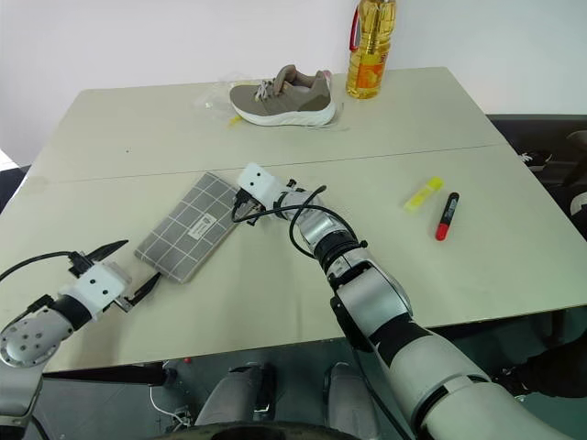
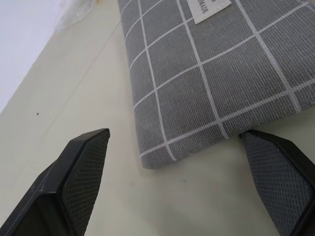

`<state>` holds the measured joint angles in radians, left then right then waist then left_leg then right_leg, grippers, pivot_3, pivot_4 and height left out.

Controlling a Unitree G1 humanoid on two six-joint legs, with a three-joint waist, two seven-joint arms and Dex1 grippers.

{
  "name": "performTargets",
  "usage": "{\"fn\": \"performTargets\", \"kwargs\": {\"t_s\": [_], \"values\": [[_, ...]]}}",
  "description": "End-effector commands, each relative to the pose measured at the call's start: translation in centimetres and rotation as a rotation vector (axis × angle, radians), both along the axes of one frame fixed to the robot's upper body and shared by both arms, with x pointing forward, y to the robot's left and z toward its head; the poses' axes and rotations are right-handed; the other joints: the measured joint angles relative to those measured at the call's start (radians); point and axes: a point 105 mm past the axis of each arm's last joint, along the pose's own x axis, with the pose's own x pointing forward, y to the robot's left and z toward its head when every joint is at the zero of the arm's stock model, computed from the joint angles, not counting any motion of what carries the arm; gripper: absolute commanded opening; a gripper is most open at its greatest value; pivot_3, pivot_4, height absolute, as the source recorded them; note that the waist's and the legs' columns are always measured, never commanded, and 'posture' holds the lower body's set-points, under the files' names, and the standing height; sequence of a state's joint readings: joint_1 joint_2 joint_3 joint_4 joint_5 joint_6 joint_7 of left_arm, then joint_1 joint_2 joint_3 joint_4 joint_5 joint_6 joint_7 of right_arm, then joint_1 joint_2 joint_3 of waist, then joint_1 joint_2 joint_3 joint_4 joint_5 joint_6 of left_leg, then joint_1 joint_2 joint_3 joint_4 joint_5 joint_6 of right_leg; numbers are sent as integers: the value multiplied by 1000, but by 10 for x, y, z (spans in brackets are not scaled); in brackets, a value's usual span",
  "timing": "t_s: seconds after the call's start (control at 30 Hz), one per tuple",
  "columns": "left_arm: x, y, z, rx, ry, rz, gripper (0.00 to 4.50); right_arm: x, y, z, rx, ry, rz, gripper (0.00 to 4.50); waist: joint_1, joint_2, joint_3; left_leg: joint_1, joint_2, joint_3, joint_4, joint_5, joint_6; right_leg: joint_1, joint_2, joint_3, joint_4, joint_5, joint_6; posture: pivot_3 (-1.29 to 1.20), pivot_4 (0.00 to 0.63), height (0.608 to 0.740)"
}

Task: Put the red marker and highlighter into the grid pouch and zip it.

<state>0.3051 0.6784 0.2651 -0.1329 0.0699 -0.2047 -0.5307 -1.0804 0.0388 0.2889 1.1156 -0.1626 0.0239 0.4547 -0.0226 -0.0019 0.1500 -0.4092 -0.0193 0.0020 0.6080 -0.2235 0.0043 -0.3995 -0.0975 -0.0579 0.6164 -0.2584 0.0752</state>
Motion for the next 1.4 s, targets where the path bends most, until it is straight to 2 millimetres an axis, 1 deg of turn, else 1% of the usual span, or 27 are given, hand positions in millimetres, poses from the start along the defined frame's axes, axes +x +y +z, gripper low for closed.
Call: {"fn": "performTargets", "kwargs": {"t_s": [0.03,0.13,0.23,0.3,0.43,0.57,0.73,0.87,1.07,1.13,1.17,1.2,1.33,1.37,1.4], "values": [[-13,-3,5,11,23,-43,4500,-1,6,2,-1,-2,15,72,-5,0,0,0,0,0,0,0,0,0,0,0,0,0,0,0,150,731],[-20,-8,7,34,36,-88,4500,-2,7,1,-3,-2,17,72,-13,1,0,0,0,0,-1,0,0,0,0,0,0,-1,-2,0,150,731],[-23,-11,7,57,55,-123,4500,-2,8,2,-3,-1,18,72,-18,1,1,0,0,0,-1,0,0,0,0,0,0,-1,-2,0,150,731],[-22,-11,4,101,63,-133,4500,-2,9,2,-1,0,19,72,-20,2,1,0,0,0,-1,0,0,0,0,0,0,-1,-2,0,150,731],[-10,-11,1,183,35,-141,4500,-3,10,0,-3,4,23,72,-20,1,1,0,0,0,-1,0,0,-1,0,0,1,-1,-2,0,150,731],[3,-24,-1,202,-8,-189,4500,-4,10,-2,-5,7,26,72,-18,1,1,1,0,0,-1,0,0,0,0,0,2,0,-1,0,150,731],[10,-29,-4,218,-43,-213,4500,-4,10,-2,-6,7,27,72,-19,1,0,1,0,0,-1,0,0,0,0,0,3,1,1,0,150,731],[18,-29,1,208,-93,-201,4500,-5,9,-3,-10,8,32,72,-18,1,0,1,0,0,-1,0,0,0,0,0,3,1,1,0,150,731],[21,-31,1,197,-111,-215,4500,-6,8,-5,-14,9,38,72,-20,1,0,1,0,0,-1,0,0,-1,0,0,4,1,2,0,150,731],[21,-32,5,173,-127,-213,3971,-6,8,-5,-15,9,38,0,-21,1,0,1,0,0,-1,0,0,-1,0,0,4,1,2,0,150,731],[22,-33,7,163,-135,-212,3648,-6,8,-5,-15,9,37,0,-21,0,0,1,0,0,-1,0,0,-1,0,0,3,1,2,0,150,731],[22,-33,8,156,-139,-211,3226,-6,8,-5,-15,8,37,0,-21,0,0,1,0,0,-1,0,0,-1,0,0,3,1,2,0,150,731],[22,-32,14,149,-168,-200,1231,-4,4,-3,1,1,25,0,-21,0,0,1,0,0,-1,0,0,-1,0,0,4,1,2,0,150,731],[22,-32,15,147,-174,-198,611,-3,3,0,9,-2,22,0,-21,0,0,1,0,0,-1,0,0,-1,0,0,4,1,2,0,150,731],[22,-32,16,141,-180,-196,177,-1,1,4,18,-21,18,0,-21,0,0,1,0,0,-1,0,0,-1,0,0,4,1,2,0,150,731]]}}
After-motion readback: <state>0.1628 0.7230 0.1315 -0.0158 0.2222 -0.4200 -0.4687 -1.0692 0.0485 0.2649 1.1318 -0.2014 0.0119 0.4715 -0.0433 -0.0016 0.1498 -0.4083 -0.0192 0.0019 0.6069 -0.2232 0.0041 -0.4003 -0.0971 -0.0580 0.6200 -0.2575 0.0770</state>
